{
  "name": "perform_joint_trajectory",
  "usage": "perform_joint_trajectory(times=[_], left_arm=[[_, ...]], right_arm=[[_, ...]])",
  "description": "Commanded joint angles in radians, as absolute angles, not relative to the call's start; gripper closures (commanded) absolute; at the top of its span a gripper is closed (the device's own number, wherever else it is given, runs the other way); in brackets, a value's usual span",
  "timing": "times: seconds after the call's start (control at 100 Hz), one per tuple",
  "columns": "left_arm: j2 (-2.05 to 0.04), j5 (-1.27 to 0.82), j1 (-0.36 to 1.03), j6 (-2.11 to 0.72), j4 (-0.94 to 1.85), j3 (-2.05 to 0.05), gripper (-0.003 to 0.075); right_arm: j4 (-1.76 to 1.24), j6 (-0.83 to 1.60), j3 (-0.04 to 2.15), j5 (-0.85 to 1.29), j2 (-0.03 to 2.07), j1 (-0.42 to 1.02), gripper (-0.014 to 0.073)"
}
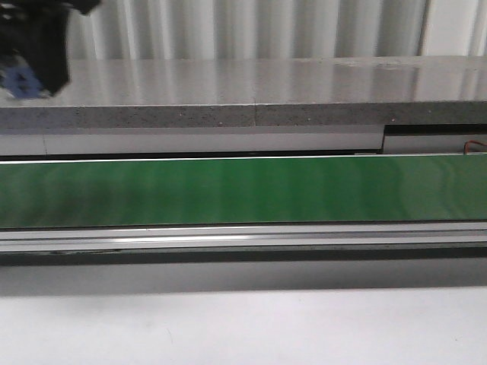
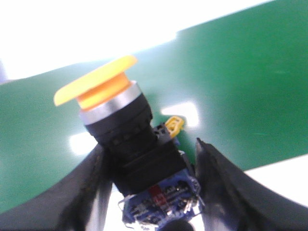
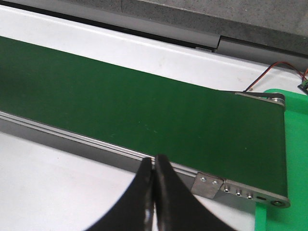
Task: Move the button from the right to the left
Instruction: 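Lift the button with the left gripper and carry it over the blue bin, then lower the button into the blue bin and open the left gripper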
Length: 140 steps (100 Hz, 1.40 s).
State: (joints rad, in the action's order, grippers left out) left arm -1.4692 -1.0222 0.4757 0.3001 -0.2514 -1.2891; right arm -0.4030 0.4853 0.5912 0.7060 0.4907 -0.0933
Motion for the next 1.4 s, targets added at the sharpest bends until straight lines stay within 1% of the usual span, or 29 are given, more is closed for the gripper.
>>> perform_joint_trajectory(times=[0.0,0.15,0.29,0.53,0.65,0.79,0.98,1.25,1.32,1.39], left_arm=[[-1.378,-1.026,0.398,0.319,-0.329,-1.315,0.074],[-1.357,-1.035,0.225,0.29,-0.35,-1.314,0.074],[-1.387,-1.027,0.071,0.234,-0.35,-1.287,0.074],[-1.514,-0.914,-0.169,0.135,-0.35,-1.258,0.074],[-1.575,-0.84,-0.25,0.135,-0.319,-1.258,0.074],[-1.655,-0.776,-0.288,0.13,-0.302,-1.258,0.074],[-1.755,-0.714,-0.29,0.128,-0.301,-1.258,0.074],[-1.833,-0.707,-0.29,0.127,-0.296,-1.26,0.0733],[-1.833,-0.711,-0.29,0.127,-0.289,-1.262,0.0683],[-1.833,-0.716,-0.291,0.127,-0.283,-1.264,0.0577]], right_arm=[[-0.428,0.49,0.617,0.646,0.492,-0.092,0.0661],[-0.428,0.49,0.617,0.646,0.492,-0.092,0.0661],[-0.428,0.49,0.617,0.646,0.492,-0.092,0.0661],[-0.428,0.49,0.617,0.646,0.492,-0.092,0.0661],[-0.428,0.49,0.617,0.646,0.492,-0.092,0.0661],[-0.428,0.49,0.617,0.646,0.492,-0.092,0.0661],[-0.428,0.49,0.617,0.646,0.492,-0.092,0.0661],[-0.428,0.49,0.617,0.646,0.492,-0.092,0.0661],[-0.428,0.49,0.617,0.646,0.492,-0.092,0.0661],[-0.428,0.49,0.617,0.646,0.492,-0.092,0.0661]])
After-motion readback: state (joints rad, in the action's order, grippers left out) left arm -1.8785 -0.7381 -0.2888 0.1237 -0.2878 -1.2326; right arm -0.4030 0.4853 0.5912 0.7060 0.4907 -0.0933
